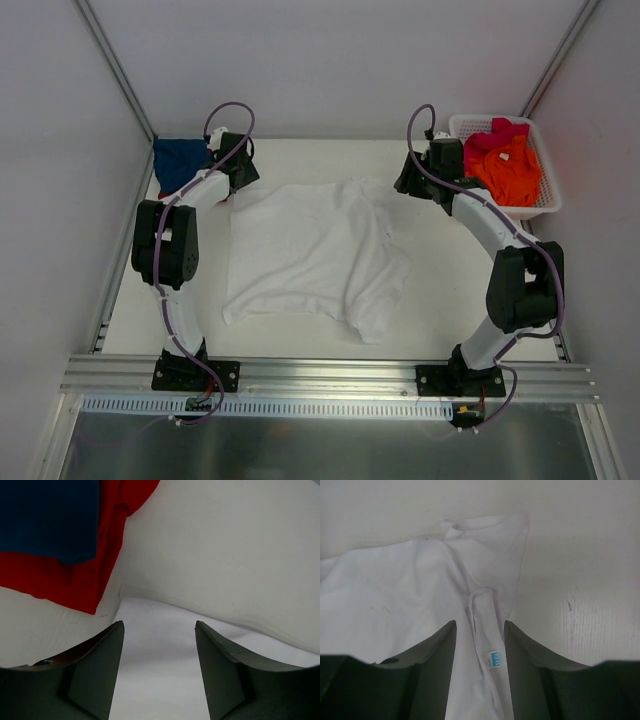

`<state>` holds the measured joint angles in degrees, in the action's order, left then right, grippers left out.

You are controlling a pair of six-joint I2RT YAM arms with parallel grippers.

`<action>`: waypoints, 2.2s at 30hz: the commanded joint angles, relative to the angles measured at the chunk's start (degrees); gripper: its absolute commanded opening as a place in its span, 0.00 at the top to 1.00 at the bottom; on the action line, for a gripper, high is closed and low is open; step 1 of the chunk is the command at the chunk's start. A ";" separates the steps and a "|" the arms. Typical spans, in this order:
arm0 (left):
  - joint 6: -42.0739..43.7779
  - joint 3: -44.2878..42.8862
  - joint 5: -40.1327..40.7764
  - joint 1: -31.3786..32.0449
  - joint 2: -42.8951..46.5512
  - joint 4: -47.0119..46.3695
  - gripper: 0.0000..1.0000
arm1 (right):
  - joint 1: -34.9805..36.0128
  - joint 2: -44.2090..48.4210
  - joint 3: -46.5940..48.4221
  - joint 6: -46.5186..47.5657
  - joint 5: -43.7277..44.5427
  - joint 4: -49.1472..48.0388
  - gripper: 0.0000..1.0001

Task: Fold and stack the t-shirts
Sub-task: Flatten the tshirt out

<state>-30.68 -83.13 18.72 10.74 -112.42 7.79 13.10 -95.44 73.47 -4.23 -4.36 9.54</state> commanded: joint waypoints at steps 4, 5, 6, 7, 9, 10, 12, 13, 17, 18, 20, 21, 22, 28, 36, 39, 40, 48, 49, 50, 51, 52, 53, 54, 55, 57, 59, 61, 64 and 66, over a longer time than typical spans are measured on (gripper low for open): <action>2.64 -4.40 5.36 -1.16 -1.39 3.46 0.41 | -2.12 -0.36 1.33 -0.60 -3.72 -3.30 0.54; 2.73 -4.75 5.36 -1.51 -1.75 3.98 0.42 | -2.20 -0.28 1.06 -0.60 -3.99 -3.56 0.54; 2.73 -5.80 5.10 -1.69 -2.53 5.12 0.46 | -2.38 -0.36 0.89 -0.95 -4.08 -3.56 0.54; 2.64 -6.25 4.84 -1.86 -2.97 5.74 0.48 | -2.47 -0.36 0.71 -1.04 -4.34 -4.00 0.54; 2.12 -7.39 4.57 -2.30 -4.03 7.58 0.48 | -2.82 -0.28 0.27 -1.48 -4.78 -4.26 0.54; 2.02 -7.57 4.14 -2.39 -4.29 8.02 0.47 | -2.91 -0.19 0.09 -1.66 -5.22 -4.53 0.54; 1.24 -7.92 3.08 -2.83 -5.09 8.81 0.46 | -3.34 0.08 -0.61 -2.10 -5.48 -4.97 0.54; 0.97 -7.92 2.47 -3.09 -5.26 8.99 0.47 | -3.35 0.25 -0.78 -2.19 -5.83 -5.06 0.54; -0.26 -7.75 -1.66 -4.41 -6.31 9.34 0.48 | -4.05 0.95 -1.75 -2.54 -6.54 -5.50 0.54; -0.70 -7.66 -2.19 -4.68 -6.41 9.52 0.48 | -4.14 1.13 -1.93 -2.63 -6.71 -5.67 0.54; -0.96 -7.22 -2.90 -4.77 -6.58 9.52 0.50 | -4.40 1.31 -2.28 -2.89 -6.89 -5.94 0.54; -1.31 -7.22 -4.03 -4.77 -6.58 9.52 0.50 | -4.66 1.48 -2.54 -2.98 -6.98 -6.11 0.54; -1.49 -7.13 -4.74 -4.85 -6.67 9.52 0.50 | -4.75 1.48 -2.72 -3.15 -6.98 -6.29 0.54; -2.81 -7.83 -7.82 -4.85 -8.25 9.43 0.52 | -4.75 2.18 -3.34 -3.68 -7.59 -7.08 0.54; -4.48 -7.57 -10.46 -4.77 -9.04 9.43 0.54 | -4.75 2.10 -3.60 -4.03 -7.86 -7.43 0.55; -4.48 -7.40 -9.93 -4.77 -8.78 9.43 0.55 | -4.75 1.92 -3.51 -4.12 -8.03 -7.52 0.55; -4.48 -7.48 -9.50 -4.77 -8.78 9.35 0.55 | -4.84 1.92 -3.51 -4.12 -8.21 -7.61 0.55; -3.43 -8.97 -7.38 -4.85 -9.31 9.87 0.59 | -5.10 1.22 -3.25 -4.12 -8.47 -7.70 0.55; -2.99 -9.24 -7.03 -4.85 -9.48 10.22 0.58 | -5.37 1.05 -3.16 -4.03 -8.56 -7.78 0.55; -2.81 -9.59 -6.68 -4.85 -9.57 10.49 0.58 | -5.46 0.61 -2.99 -4.03 -8.73 -7.78 0.55; -2.46 -10.29 -6.42 -4.85 -9.92 11.10 0.58 | -5.80 0.52 -2.90 -4.21 -8.91 -7.78 0.55; -2.37 -10.47 -5.98 -4.85 -9.84 11.45 0.55 | -5.81 0.34 -2.90 -4.21 -9.09 -7.96 0.55; -2.28 -10.47 -5.19 -4.85 -9.57 11.63 0.53 | -5.98 0.43 -2.98 -4.30 -9.09 -8.13 0.55; -2.28 -10.30 -4.66 -4.85 -9.14 11.72 0.52 | -5.98 0.34 -2.90 -4.30 -9.17 -8.13 0.55; -2.11 -10.03 -4.14 -4.85 -8.78 11.81 0.50 | -5.98 0.34 -2.90 -4.38 -9.26 -8.22 0.55; -1.58 -10.03 -3.16 -4.85 -8.34 11.89 0.50 | -5.98 0.17 -2.90 -4.47 -9.44 -8.22 0.55; -1.32 -10.91 -3.16 -4.85 -8.95 12.07 0.50 | -5.98 0.25 -3.16 -4.82 -9.70 -8.75 0.55; -1.32 -11.43 -3.34 -4.85 -9.48 12.42 0.50 | -5.98 0.43 -3.34 -5.09 -10.05 -8.92 0.55; -1.58 -11.96 -4.04 -4.85 -10.45 12.69 0.51 | -5.98 0.78 -3.51 -4.91 -9.88 -8.84 0.55; -1.58 -12.58 -4.39 -4.85 -11.24 13.04 0.54 | -6.25 0.96 -3.60 -4.82 -9.96 -8.93 0.55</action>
<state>-33.41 -93.45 13.98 5.93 -122.72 19.42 7.44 -95.59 70.37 -8.49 -12.93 3.14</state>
